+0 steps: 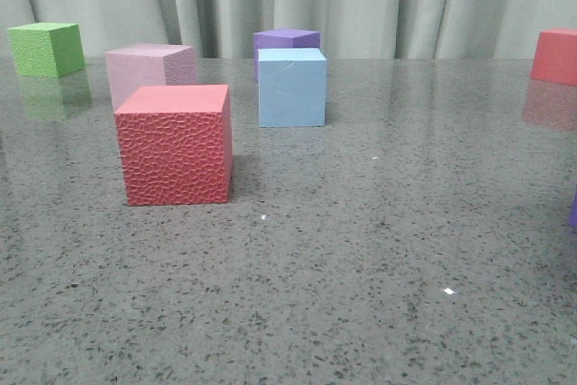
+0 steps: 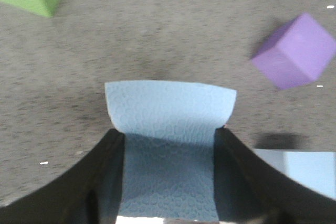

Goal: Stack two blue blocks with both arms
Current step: 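Lift the second light blue cube and carry it above the placed cube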

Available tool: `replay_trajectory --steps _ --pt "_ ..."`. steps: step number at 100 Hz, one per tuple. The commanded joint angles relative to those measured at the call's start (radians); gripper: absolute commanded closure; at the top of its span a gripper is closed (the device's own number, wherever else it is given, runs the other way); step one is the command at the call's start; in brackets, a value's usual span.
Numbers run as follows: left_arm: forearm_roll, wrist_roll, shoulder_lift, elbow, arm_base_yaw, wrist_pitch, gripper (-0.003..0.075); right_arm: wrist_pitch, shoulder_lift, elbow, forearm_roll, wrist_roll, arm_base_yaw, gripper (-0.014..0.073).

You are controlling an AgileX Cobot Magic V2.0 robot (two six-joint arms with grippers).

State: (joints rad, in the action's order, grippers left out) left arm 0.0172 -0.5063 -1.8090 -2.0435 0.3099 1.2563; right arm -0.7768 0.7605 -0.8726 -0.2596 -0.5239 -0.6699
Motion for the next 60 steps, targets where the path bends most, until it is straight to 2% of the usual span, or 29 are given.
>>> replay_trajectory --steps 1,33,60 --pt "0.009 -0.045 0.017 -0.063 0.046 0.008 0.0636 0.074 -0.005 -0.024 -0.021 0.0 -0.002 0.0002" --pt "0.01 -0.147 -0.1 -0.175 0.204 -0.001 0.0636 0.091 -0.005 -0.024 -0.021 0.0 -0.002 0.0002" --pt "0.019 -0.222 -0.151 -0.192 0.293 0.004 0.0636 0.092 -0.005 -0.024 -0.022 0.0 -0.002 0.0002"
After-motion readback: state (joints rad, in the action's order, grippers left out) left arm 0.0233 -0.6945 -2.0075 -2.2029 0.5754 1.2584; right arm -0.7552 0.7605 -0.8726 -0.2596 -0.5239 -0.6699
